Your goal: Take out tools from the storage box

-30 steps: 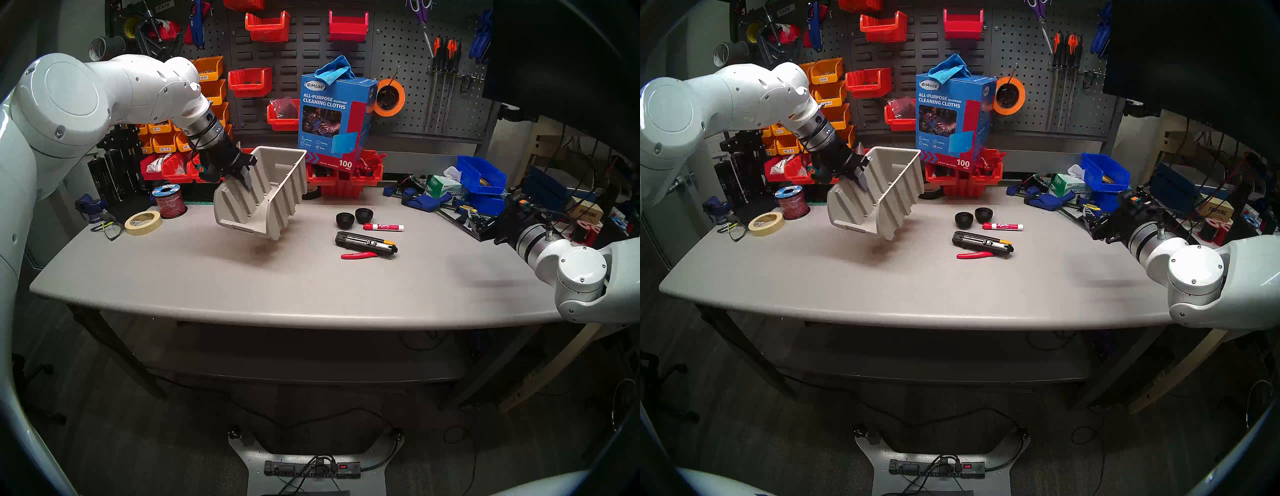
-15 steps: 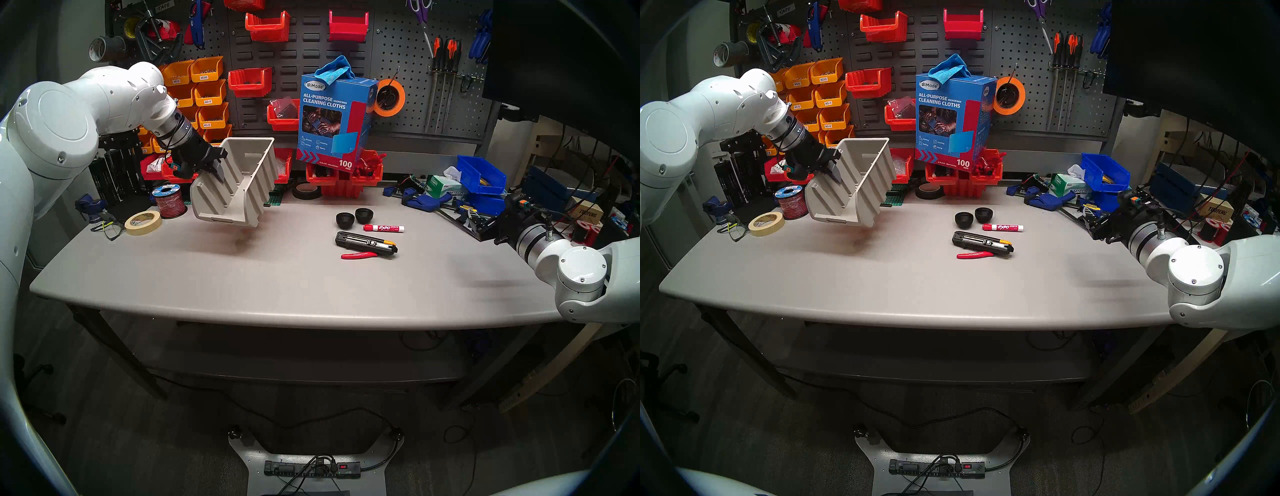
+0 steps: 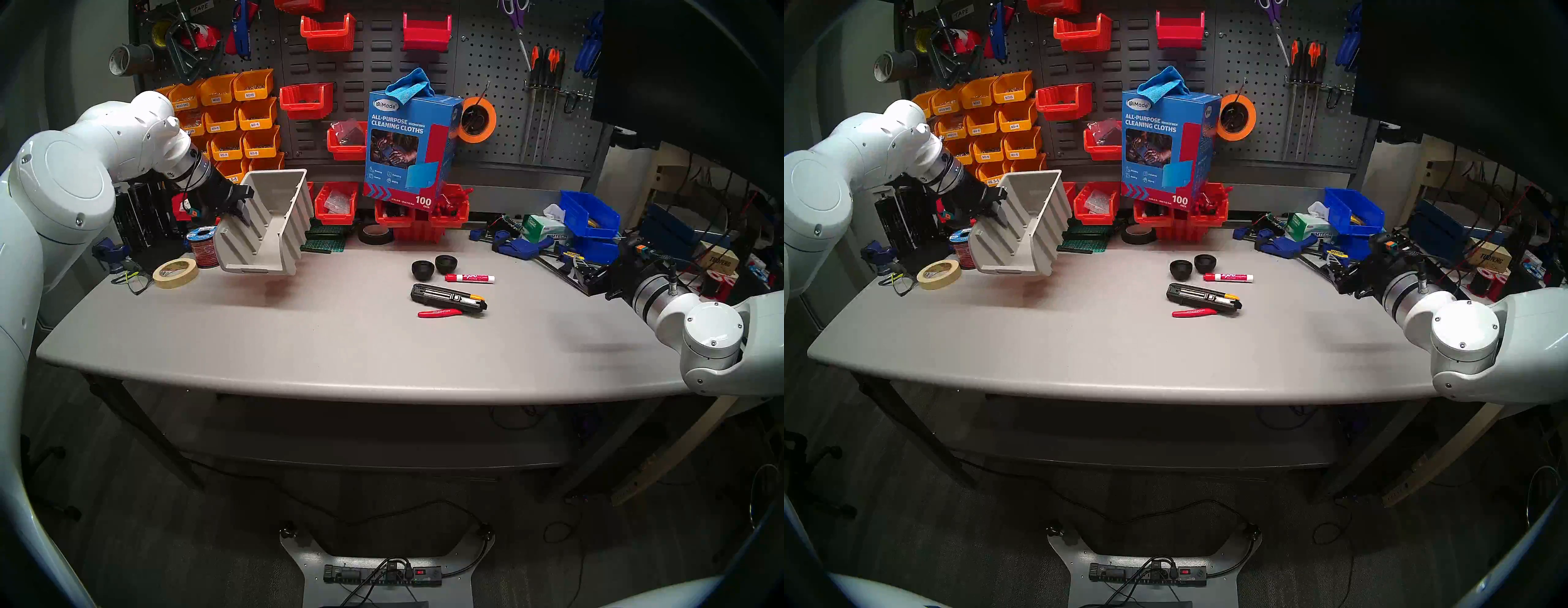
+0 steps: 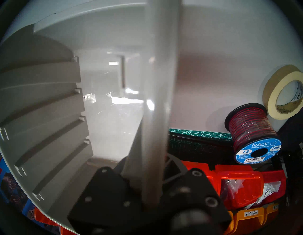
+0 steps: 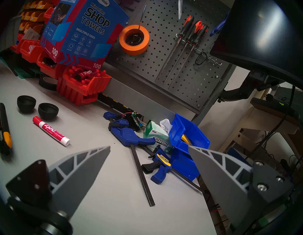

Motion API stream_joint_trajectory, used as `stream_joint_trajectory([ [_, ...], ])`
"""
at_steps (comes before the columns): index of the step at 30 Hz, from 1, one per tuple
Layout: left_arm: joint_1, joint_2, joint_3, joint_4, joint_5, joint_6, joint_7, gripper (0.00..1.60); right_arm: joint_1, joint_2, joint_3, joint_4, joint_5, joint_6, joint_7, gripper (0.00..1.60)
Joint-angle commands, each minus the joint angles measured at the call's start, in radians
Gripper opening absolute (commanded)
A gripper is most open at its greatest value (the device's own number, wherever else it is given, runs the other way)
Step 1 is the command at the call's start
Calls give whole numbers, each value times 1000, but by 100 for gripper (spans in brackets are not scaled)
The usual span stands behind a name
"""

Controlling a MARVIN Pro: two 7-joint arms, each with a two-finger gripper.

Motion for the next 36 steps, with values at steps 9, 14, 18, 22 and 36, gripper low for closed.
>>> stream_joint_trajectory([
  [9, 21, -17, -8, 67, -31, 2, -130, 0, 5, 0, 7, 2, 1, -3, -3, 160],
  [14, 29, -17, -21, 72, -48, 2, -164, 0, 4, 0, 7, 2, 2, -3, -3, 160],
  [18, 35, -11, -38, 71, -69, 2, -177, 0, 4, -1, 7, 2, 2, -4, -3, 160],
  [22, 41, -9, -57, 71, -91, 2, -192, 0, 4, -1, 7, 2, 2, -4, -3, 160],
  [36, 55, -12, -111, 62, -155, 2, -250, 160, 4, -2, 6, 2, 3, -5, -3, 160],
])
